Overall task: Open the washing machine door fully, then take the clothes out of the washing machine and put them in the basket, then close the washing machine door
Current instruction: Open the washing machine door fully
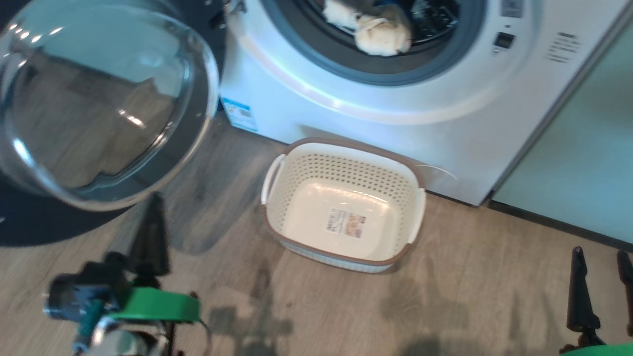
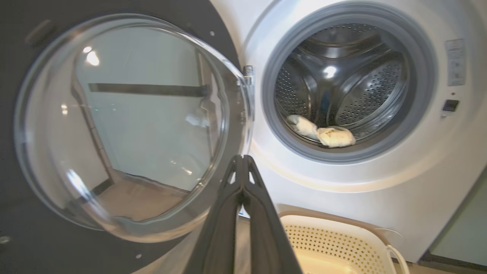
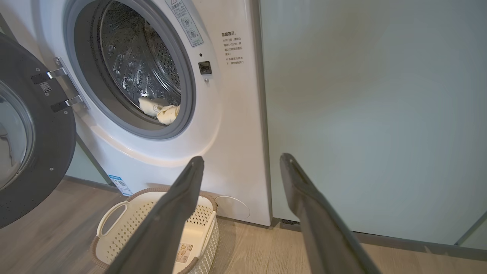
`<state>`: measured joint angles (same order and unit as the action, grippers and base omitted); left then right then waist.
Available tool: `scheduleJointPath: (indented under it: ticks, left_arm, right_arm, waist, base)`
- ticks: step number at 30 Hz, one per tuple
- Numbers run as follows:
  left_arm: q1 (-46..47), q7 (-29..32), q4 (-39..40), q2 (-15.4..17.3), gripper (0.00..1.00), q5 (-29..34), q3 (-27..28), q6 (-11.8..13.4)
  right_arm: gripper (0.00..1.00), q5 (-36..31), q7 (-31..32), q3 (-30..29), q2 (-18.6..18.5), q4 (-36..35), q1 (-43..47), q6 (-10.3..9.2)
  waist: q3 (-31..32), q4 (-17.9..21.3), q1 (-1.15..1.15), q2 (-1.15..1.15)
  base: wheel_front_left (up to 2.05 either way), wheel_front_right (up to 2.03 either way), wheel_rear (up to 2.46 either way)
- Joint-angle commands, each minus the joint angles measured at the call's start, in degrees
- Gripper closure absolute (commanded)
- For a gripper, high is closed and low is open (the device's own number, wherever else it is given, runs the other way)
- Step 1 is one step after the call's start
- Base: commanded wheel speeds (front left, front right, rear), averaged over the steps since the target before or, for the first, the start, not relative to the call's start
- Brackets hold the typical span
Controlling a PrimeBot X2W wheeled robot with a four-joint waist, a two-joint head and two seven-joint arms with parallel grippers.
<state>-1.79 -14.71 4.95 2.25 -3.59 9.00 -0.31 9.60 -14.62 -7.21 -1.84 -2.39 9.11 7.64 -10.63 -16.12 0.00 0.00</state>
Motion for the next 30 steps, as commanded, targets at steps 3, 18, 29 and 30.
scheduleJointPath:
  ticks: [3,18,29,30]
  left_arm:
    - [-0.63,-0.29,2.49,0.65,1.0,-1.13,-3.36,0.94]
    - [1.26,0.57,-4.86,1.02,0.57,-2.62,-9.43,-1.05]
    - [2.11,2.35,-6.03,2.17,0.0,-3.16,-8.41,0.16]
    - [2.1,2.42,-5.94,2.21,0.0,-3.12,-8.35,0.36]
  right_arm:
    - [0.0,0.48,-0.38,1.76,-1.04,-1.65,-1.7,-0.15]
    - [0.0,0.99,-0.38,5.7,-1.04,-1.96,-2.27,-0.15]
    - [0.0,0.97,-0.38,6.6,-1.04,-2.22,-1.87,-0.15]
    - [0.0,1.01,-0.38,6.6,-1.04,-2.25,-1.84,-0.15]
  waist:
    - [0.91,3.8,0.0,0.0]
    - [3.1,14.4,0.0,0.0]
    - [4.06,17.75,0.0,0.0]
    - [4.02,17.86,0.0,0.0]
  base:
    - [0.0,0.0,0.0]
    - [0.0,0.0,0.0]
    - [0.0,0.0,0.0]
    - [0.0,0.0,0.0]
